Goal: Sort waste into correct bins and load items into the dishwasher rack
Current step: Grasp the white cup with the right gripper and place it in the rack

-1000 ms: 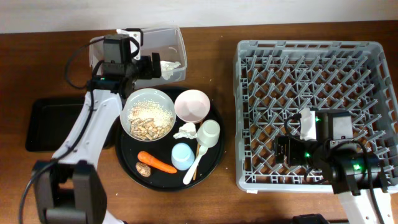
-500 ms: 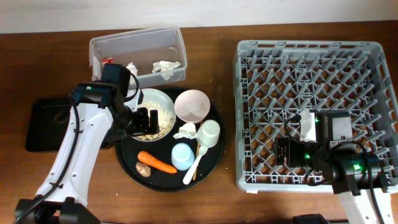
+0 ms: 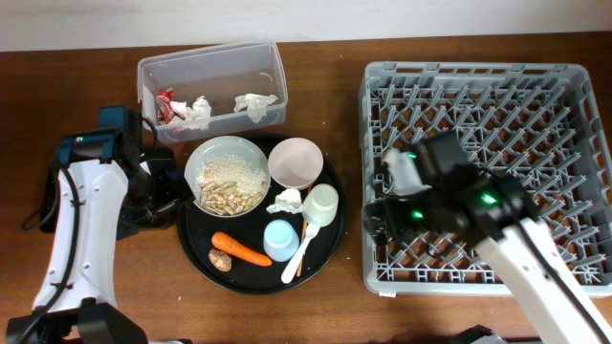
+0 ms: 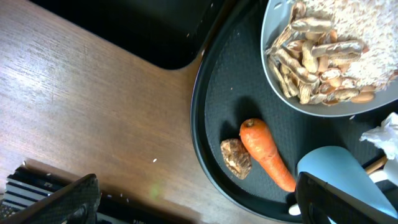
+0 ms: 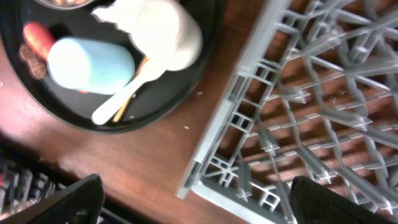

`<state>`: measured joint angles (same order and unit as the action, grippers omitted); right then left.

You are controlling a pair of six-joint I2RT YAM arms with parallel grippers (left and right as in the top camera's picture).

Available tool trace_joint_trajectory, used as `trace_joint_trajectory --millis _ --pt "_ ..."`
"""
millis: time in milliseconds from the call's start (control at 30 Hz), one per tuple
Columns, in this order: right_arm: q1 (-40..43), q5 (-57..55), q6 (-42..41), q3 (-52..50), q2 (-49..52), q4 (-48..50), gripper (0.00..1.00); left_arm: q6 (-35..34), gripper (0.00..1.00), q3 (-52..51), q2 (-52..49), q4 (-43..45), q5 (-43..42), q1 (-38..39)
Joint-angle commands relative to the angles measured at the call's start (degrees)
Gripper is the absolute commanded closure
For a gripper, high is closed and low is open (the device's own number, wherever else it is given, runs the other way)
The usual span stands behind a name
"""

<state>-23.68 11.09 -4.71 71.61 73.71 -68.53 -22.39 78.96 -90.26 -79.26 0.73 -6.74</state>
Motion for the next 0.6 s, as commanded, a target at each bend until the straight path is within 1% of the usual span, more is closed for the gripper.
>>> trace_joint_trajectory --millis 0,33,67,133,333,400,500,533,567 --pt "-6.9 -3.2 -0.3 5.6 9.4 2.8 0.01 -1.1 0.0 0.0 0.3 -0.1 0.8 -0.2" --pt "-7.8 -3.2 -1.2 5.7 11.4 5.0 0.01 -1.1 0.0 0.0 0.3 -0.1 0.8 -0.2" --pt "-8.2 -3.0 -3.9 5.7 13.8 8.2 0.01 -1.1 0.0 0.0 0.3 -0.1 0.8 -0.2" --pt "-8.2 -1.8 -4.4 5.7 18.1 13.3 0.0 -1.1 0.0 0.0 0.3 -0.1 0.8 -0.2" --pt "-8.6 -1.4 -4.9 5.7 27.8 18.9 0.02 -1.1 0.0 0.0 0.3 -0.1 0.8 -0.2" --pt "-8.6 -1.3 -4.9 5.7 29.9 20.0 0.02 -1.1 0.0 0.0 0.3 0.1 0.8 -0.2" --pt "-9.9 -1.2 -4.8 5.6 31.7 21.1 0.05 -1.2 0.0 0.0 0.3 0.1 0.8 -0.2" --pt "-10.8 -1.2 -4.8 5.6 32.2 21.6 0.07 -1.2 0.0 0.0 0.3 0.1 0.8 -0.2" --pt "-11.6 -1.5 -4.9 5.6 32.4 22.2 0.19 -1.1 0.0 0.0 0.3 0.1 0.8 -0.2"
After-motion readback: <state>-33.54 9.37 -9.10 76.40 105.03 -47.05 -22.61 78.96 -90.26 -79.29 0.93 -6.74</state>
